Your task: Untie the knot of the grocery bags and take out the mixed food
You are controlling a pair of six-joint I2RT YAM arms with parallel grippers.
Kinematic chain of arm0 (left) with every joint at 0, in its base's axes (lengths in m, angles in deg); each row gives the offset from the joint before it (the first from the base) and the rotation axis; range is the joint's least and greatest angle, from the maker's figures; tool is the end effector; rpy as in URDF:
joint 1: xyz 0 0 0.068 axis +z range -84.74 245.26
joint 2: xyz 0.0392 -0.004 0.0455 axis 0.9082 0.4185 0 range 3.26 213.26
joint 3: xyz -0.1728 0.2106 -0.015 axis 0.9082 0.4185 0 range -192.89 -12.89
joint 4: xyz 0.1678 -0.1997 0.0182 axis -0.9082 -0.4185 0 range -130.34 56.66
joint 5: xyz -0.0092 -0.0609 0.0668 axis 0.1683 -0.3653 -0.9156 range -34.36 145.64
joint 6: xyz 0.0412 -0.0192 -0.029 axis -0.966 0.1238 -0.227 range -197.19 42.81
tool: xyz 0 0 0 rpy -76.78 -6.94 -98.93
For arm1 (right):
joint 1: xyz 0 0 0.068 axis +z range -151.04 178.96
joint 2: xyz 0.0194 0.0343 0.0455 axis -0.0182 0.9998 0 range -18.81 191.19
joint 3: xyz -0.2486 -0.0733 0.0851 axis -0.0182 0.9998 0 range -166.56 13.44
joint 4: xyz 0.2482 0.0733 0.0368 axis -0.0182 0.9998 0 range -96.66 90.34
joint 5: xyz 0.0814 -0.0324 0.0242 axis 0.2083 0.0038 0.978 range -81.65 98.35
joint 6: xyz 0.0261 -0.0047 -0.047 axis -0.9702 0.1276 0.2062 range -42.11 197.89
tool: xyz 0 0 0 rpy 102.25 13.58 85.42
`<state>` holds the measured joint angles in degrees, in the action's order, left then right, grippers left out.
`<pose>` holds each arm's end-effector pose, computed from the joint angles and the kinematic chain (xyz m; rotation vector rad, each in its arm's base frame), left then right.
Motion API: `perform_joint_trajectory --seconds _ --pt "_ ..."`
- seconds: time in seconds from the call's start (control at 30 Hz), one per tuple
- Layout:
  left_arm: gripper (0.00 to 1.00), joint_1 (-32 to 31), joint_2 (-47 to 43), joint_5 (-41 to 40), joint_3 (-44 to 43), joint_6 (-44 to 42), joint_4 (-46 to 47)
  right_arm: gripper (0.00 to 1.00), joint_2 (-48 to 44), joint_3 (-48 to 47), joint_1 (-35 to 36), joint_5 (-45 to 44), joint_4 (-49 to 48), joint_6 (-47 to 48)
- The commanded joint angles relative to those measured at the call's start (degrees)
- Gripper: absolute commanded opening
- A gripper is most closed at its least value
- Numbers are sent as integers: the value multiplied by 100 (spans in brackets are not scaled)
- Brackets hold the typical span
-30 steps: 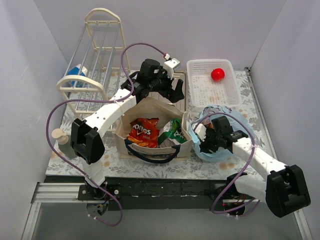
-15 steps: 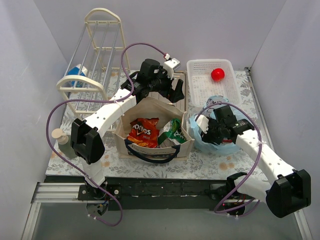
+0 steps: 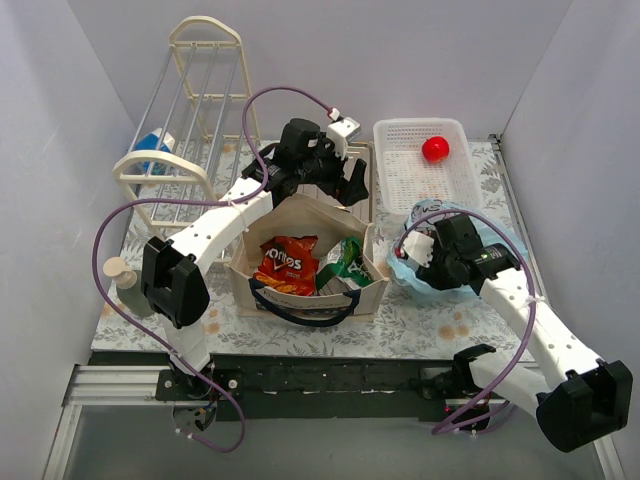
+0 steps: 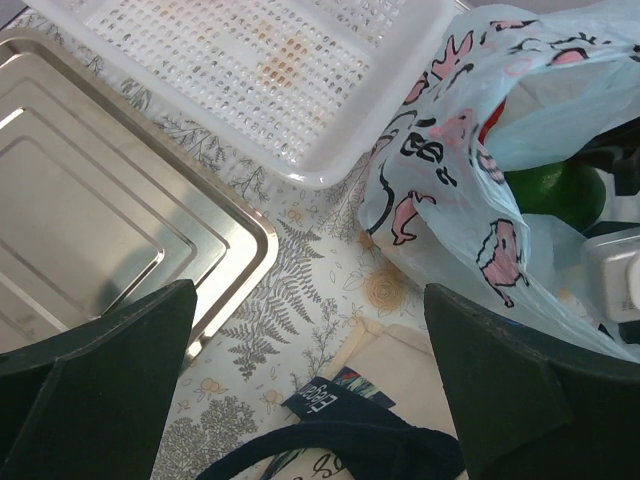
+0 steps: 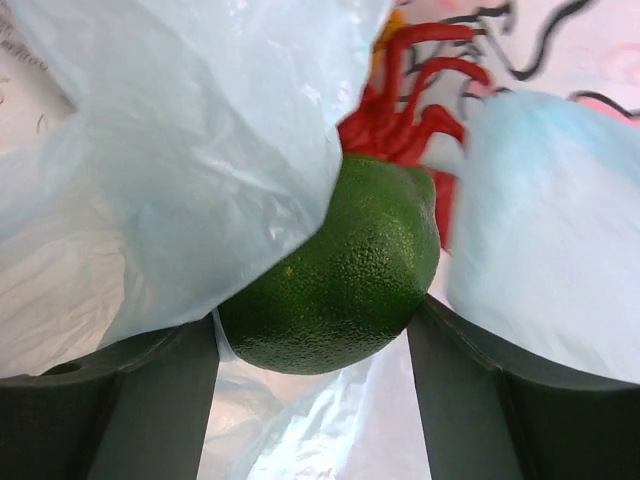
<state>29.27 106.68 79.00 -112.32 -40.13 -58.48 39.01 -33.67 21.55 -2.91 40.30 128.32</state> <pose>0.3341 -0.2599 0.3612 0.2518 2.2495 -1.1592 0.1776 0.0664 0.2583 -1.4915 2.1399 -0.4313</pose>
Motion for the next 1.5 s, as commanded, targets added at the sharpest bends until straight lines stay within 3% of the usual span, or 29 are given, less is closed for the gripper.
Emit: perform_joint_trajectory --seconds 0.0,0.13,0.2,0.27,0.5,0.6,0.67,0.8,0.87,0.93,1.03,1.07,1.13,1.17,1.2,1.23,1.37,1.47 --pt "98 -22 -260 82 91 -50 62 43 -130 -387 -18 -182 15 -175" --pt "98 -22 -331 64 188 -67 62 45 -543 88 -18 -1698 -730 772" --pt "98 -22 -383 108 267 -58 71 48 -684 141 -113 -1940 -1328 1508" --pt "98 -22 -392 143 293 -50 71 50 -790 -86 -158 -1774 -1391 1610" --pt "98 -22 -313 283 197 108 106 43 -421 -229 -273 -1044 -565 512" --pt "98 -22 -322 485 170 240 124 41 -552 140 -264 -1412 -1430 896" --pt "98 -22 -305 757 188 302 142 26 -614 115 -264 -1388 -1742 1126" --pt "98 -22 -226 1039 135 407 168 25 -519 -79 -317 -27 -1462 566" --pt "98 -22 -182 979 74 460 194 24 -212 -70 -317 256 -1216 -292" --pt "98 -22 -199 917 65 451 212 23 194 245 -360 -127 -1355 -666" --pt "98 -22 -313 838 161 381 221 22 142 1061 -404 -821 -2312 -431" --pt "98 -22 -348 820 266 372 221 24 159 1255 -404 -990 -2862 -307" --pt "98 -22 -410 837 363 363 221 47 290 1563 -439 -1307 -3227 -254" --pt "98 -22 -436 846 451 390 229 48 343 1539 -483 -1264 -3298 -306" --pt "98 -22 -480 864 486 399 238 50 405 1469 -501 -1116 -3255 -489" --pt "98 -22 -480 873 522 416 264 61 423 1259 -527 -1019 -3194 -613" --pt "98 -22 -515 899 636 443 291 81 546 626 -694 -333 -2526 -1114" --pt "98 -22 -507 952 698 478 317 90 642 318 -843 273 -1867 -1308"
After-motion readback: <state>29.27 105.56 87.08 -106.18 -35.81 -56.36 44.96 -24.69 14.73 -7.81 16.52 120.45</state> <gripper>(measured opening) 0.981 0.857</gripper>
